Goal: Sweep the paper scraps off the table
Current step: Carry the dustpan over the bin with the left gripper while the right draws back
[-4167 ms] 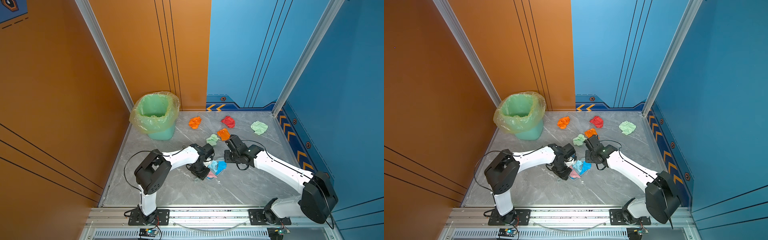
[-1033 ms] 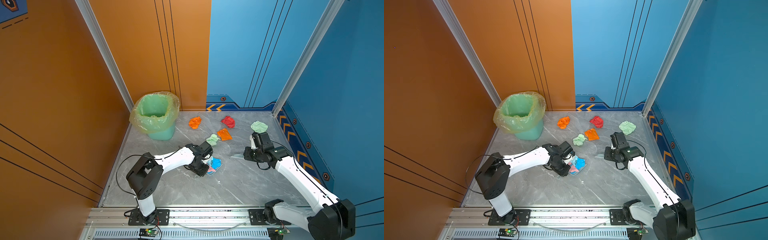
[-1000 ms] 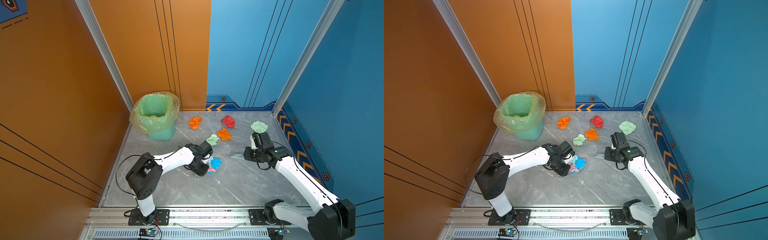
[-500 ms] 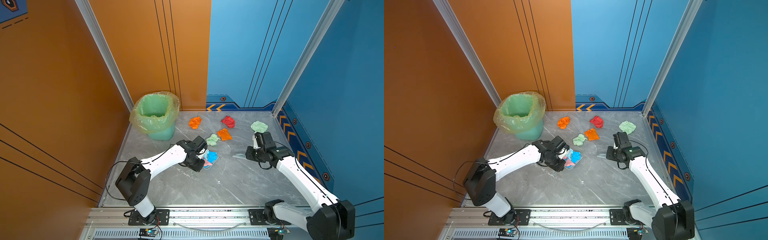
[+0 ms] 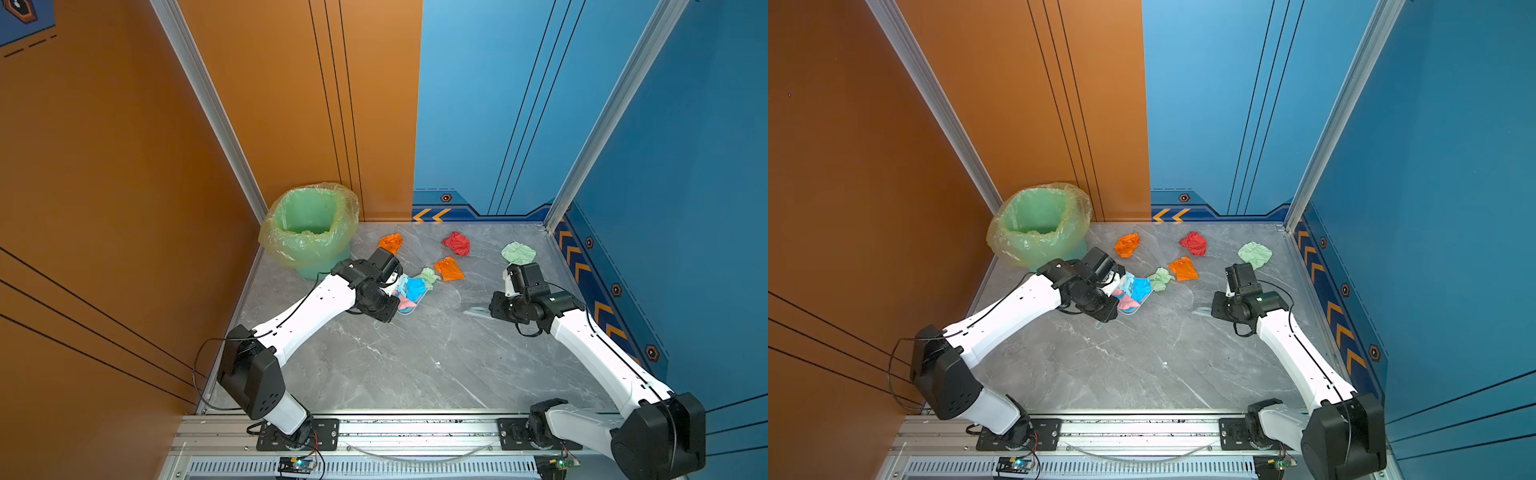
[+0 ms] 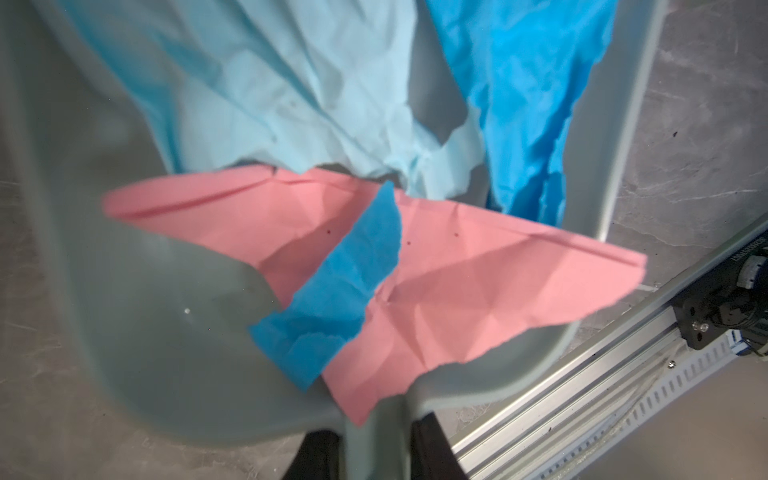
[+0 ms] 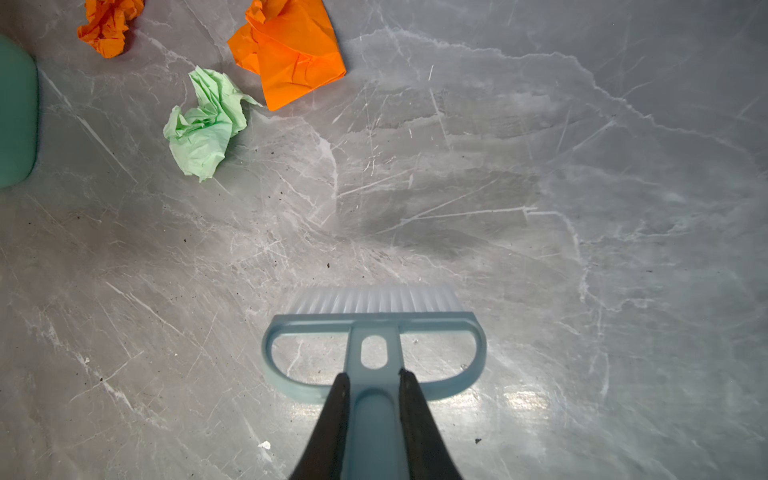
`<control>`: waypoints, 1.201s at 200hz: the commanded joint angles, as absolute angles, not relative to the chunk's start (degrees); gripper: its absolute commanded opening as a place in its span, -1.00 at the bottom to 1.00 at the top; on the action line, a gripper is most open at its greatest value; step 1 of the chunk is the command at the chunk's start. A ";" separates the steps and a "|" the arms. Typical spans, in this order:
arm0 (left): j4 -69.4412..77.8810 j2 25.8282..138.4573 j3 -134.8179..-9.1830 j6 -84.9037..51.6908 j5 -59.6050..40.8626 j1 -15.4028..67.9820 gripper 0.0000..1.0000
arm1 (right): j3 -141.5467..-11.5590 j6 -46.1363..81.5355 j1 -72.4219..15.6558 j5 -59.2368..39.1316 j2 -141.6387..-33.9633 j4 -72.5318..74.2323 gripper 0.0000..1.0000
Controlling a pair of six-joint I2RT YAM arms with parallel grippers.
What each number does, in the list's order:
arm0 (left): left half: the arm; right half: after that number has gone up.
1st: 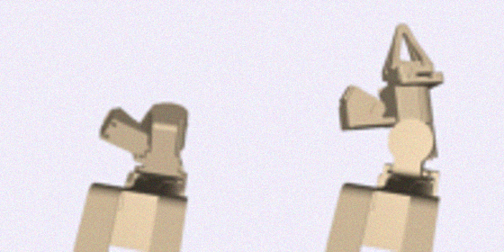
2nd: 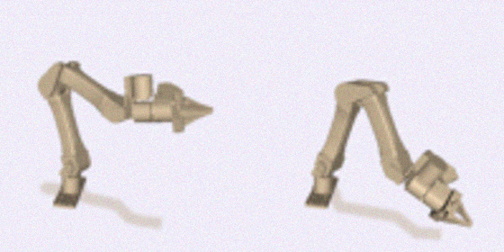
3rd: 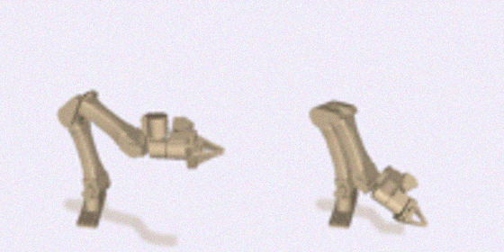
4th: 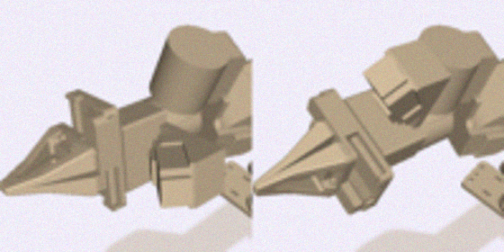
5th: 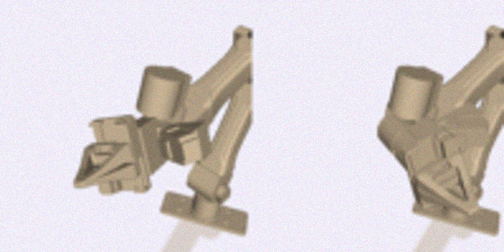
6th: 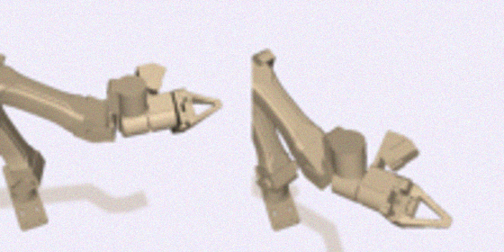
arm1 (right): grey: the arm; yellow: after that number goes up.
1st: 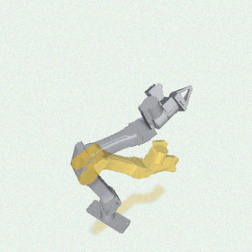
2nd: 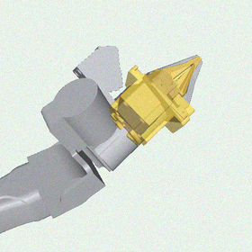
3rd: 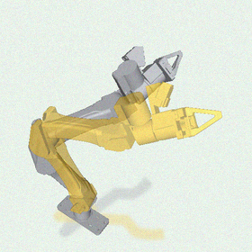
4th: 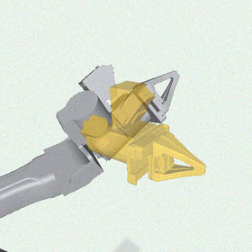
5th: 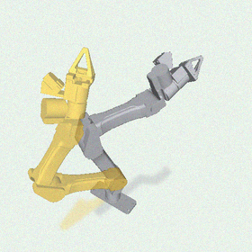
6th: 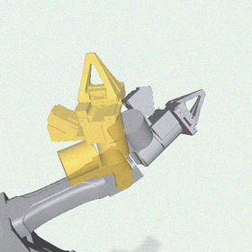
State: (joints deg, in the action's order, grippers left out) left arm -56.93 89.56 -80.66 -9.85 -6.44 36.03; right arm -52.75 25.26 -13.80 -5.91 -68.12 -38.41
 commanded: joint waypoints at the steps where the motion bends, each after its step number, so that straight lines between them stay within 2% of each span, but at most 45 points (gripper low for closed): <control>1: -62.40 87.96 -84.90 -8.19 -4.46 34.58 -1.00 | -53.26 24.18 -13.33 -6.64 -68.63 -37.53 -1.00; 135: -76.21 94.10 -108.70 -3.96 -2.18 29.73 -1.00 | -53.45 23.23 -12.98 -7.71 -70.19 -37.12 -1.00; 240: -78.50 97.31 -122.41 -1.74 -0.44 20.26 -1.00 | -53.19 23.81 -12.81 -8.89 -71.01 -36.21 -1.00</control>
